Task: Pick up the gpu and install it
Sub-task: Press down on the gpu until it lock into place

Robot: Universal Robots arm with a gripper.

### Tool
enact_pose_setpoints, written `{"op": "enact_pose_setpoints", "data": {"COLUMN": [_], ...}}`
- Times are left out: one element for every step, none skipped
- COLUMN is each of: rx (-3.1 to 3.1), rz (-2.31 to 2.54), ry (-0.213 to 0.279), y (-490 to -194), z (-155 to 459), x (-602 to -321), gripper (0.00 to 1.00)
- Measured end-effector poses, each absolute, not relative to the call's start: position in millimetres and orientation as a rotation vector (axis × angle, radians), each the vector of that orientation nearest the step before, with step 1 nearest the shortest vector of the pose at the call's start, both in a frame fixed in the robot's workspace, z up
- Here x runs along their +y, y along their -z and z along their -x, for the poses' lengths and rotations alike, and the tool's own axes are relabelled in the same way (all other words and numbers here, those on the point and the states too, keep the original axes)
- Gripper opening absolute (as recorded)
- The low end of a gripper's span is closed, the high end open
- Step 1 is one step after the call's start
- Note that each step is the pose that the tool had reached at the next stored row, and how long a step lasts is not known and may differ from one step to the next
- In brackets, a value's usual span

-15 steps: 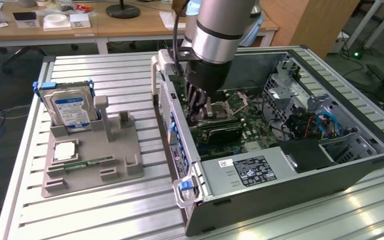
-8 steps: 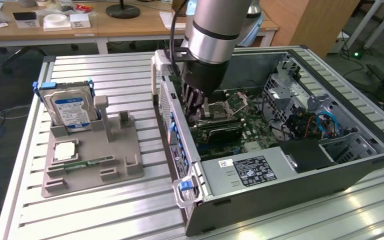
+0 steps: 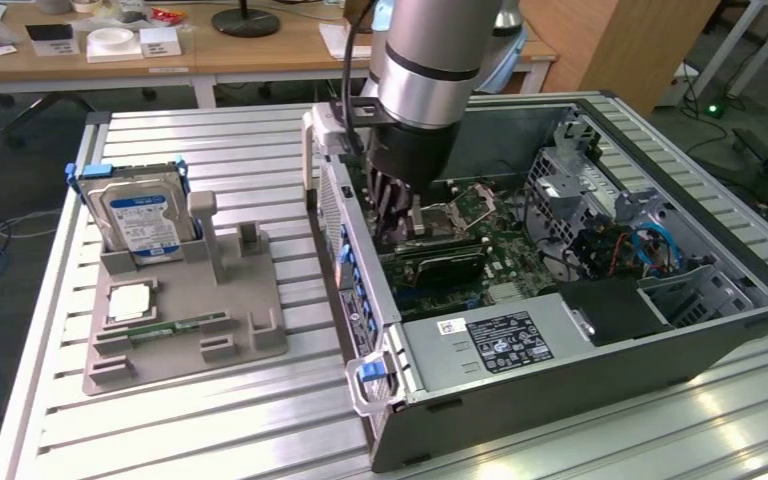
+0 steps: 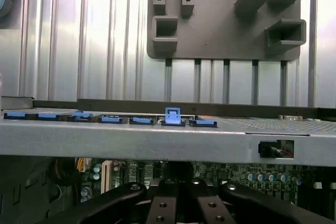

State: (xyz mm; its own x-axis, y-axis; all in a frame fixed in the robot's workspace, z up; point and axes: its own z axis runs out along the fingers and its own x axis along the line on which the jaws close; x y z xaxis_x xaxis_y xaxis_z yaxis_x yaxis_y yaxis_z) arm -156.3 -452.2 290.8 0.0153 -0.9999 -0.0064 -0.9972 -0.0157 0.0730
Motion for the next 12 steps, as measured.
{"op": "enact_pose_setpoints", "data": {"rx": [-2.17, -2.171, -2.172, -2.173, -2.174, -2.174, -2.175, -2.174, -2.175, -2.175, -2.175, -2.175], "rz": [-2.21, -2.216, -2.224, -2.231, -2.238, -2.244, -2.247, -2.247, -2.246, -2.247, -2.247, -2.247], "ry": [0.079, 0.071, 0.062, 0.053, 0.045, 0.038, 0.034, 0.034, 0.034, 0.034, 0.034, 0.034], "y": [-290.5, -290.3, -290.1, -289.9, -289.6, -289.4, -289.4, -289.5, -289.5, -289.4, -289.3, -289.1], "z": [155.8, 155.7, 155.5, 155.4, 155.0, 154.2, 152.6, 149.7, 145.8, 141.8, 139.0, 138.1], "x": [-452.2, -452.3, -452.2, -452.2, -452.1, -452.1, -452.1, -452.1, -452.1, -452.1, -452.1, -452.2], "gripper": [0.11, 0.11, 0.11, 0.11, 0.11, 0.11, 0.11, 0.11, 0.11, 0.11, 0.11, 0.11]}}
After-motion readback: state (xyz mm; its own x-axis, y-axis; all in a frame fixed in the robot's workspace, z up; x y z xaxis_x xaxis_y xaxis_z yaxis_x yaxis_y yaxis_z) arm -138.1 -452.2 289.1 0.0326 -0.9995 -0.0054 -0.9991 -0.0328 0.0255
